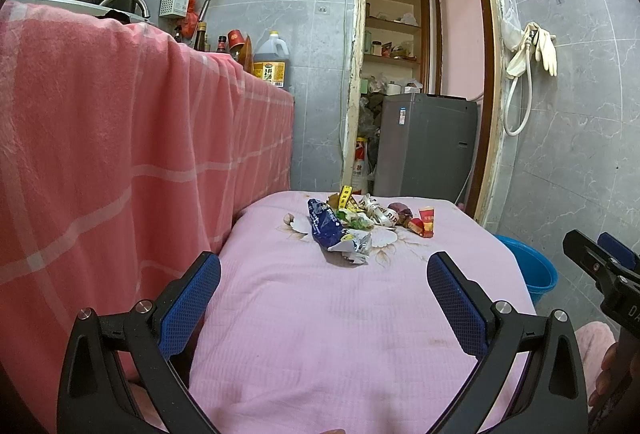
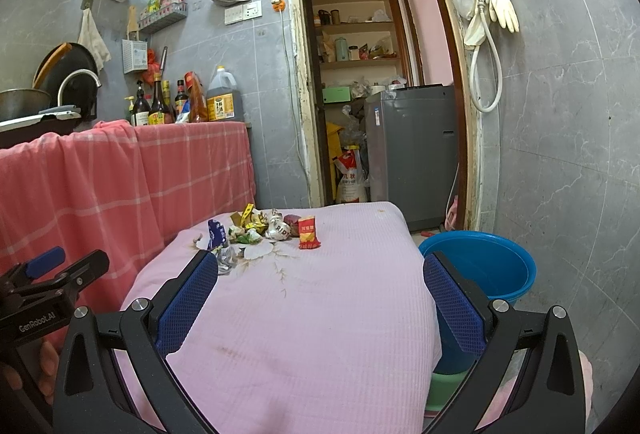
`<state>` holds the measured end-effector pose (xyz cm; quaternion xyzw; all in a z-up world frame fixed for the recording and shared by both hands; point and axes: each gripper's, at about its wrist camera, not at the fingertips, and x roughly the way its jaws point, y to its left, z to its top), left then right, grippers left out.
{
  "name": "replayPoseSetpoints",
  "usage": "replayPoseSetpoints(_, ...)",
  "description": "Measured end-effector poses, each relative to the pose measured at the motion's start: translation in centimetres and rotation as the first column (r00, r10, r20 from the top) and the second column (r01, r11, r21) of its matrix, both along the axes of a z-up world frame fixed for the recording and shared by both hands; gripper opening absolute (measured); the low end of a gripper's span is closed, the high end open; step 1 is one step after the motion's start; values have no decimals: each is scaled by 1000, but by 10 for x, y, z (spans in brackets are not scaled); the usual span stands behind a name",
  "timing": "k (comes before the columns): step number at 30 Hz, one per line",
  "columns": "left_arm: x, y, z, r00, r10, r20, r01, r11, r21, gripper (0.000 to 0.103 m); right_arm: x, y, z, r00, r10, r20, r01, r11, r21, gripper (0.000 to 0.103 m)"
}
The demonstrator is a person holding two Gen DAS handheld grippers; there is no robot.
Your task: Collect trash
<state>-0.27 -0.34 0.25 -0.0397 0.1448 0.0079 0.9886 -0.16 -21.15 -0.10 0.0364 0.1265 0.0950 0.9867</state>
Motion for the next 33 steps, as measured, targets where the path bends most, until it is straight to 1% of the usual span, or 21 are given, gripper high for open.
replayPoseSetpoints(33,0,2,0,1000,0,1,0,1000,-1,101,-2,-3,6,1000,0,4,0,1000,4,103)
